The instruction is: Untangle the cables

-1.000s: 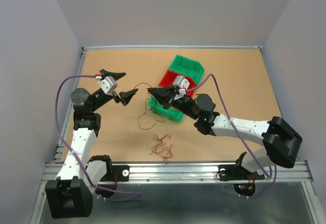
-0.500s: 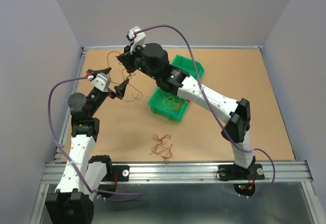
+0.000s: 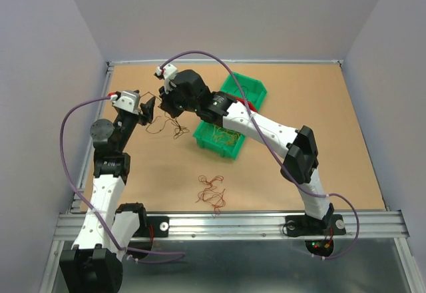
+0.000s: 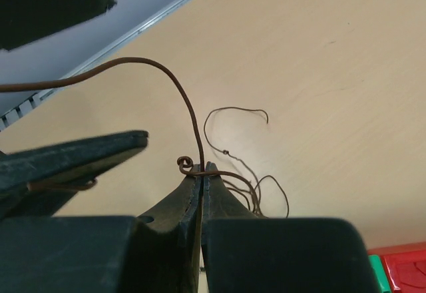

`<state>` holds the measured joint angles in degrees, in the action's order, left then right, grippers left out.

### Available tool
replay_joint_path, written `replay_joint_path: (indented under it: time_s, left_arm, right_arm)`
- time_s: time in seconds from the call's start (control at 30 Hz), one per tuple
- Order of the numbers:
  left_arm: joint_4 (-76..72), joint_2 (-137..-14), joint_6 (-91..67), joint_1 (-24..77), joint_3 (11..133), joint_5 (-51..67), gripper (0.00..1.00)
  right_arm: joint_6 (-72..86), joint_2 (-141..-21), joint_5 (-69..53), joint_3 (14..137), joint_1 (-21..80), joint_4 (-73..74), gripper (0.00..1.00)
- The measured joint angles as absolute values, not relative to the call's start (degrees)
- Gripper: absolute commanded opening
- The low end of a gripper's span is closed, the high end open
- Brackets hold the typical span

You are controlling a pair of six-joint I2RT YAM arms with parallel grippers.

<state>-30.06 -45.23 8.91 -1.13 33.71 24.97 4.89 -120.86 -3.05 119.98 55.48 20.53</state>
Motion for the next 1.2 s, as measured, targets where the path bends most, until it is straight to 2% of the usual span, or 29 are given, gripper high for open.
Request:
replay_joint_path:
  time_s: [0.17, 0.33, 0.5, 0.63, 0.73, 0.83, 1.07, 1.2]
  left_arm:
    - [-24.97, -46.52, 10.48, -4.71, 36.01, 28.32, 0.79]
    - [-14.92, -48.93, 14.09, -16.51, 46.89, 37.54, 0.86]
    - [-7.09, -50.63, 16.6, -22.0, 55.51, 44.71, 0.89]
    - [-2.83, -51.53, 17.37, -22.68, 57.17, 47.9, 0.9]
    - [-0.14, -52.49, 18.63, -22.65, 57.17, 49.47, 0.98]
    - [2.39, -53.52, 22.22, -22.79, 57.17, 54.35, 0.99]
    - [18.96, -56.51, 44.05, -21.67, 59.59, 62.17, 0.99]
    - [30.48, -59.27, 58.08, -15.16, 64.47, 60.69, 0.99]
  right_arm:
    - [2.85, -120.53, -4.1, 118.52, 55.48, 20.27, 0.01]
    - [0.03, -119.22, -4.67, 115.0, 55.48, 19.84, 0.01]
    - [-1.89, -116.36, -4.67, 110.02, 55.48, 17.98, 0.01]
    - [-3.05, -113.38, -4.4, 105.84, 55.48, 14.96, 0.01]
    - [-3.66, -110.52, -3.97, 101.56, 55.48, 11.81, 0.0]
    - [-4.58, -107.39, -3.97, 96.84, 55.48, 8.86, 0.01]
    - [-6.2, -106.5, -5.76, 95.02, 55.48, 5.45, 0.01]
    - [-6.57, -106.5, -7.11, 94.76, 55.48, 5.45, 0.0]
